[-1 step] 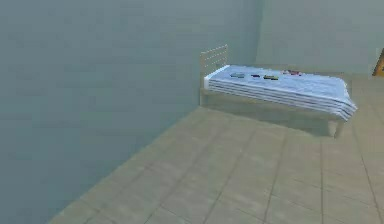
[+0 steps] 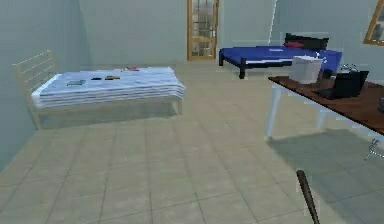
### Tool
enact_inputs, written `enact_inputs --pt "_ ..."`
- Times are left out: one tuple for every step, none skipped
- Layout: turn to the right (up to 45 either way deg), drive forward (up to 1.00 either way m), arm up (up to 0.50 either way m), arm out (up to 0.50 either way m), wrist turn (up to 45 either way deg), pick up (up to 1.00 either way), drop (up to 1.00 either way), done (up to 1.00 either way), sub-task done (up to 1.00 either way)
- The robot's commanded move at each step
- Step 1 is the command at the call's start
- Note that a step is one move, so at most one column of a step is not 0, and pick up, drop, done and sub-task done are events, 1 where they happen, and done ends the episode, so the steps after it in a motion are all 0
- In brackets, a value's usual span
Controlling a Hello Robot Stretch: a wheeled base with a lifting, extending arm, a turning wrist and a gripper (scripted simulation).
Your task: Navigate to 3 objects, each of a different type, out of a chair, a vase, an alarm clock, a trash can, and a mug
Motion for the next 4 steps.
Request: enact_inputs --pt "45.0 0.00 0.00 0.00 0.0 0.00 0.00 0.00 0.00" --pt "42.0 0.00 0.00 0.00 0.0 0.00 0.00 0.00 0.00" --pt "0.0 1.00 0.00 0.00 0.0 0.00 0.00 0.00 0.00" --pt "0.0 0.35 0.00 0.00 0.0 0.00 0.00 0.00 0.00"
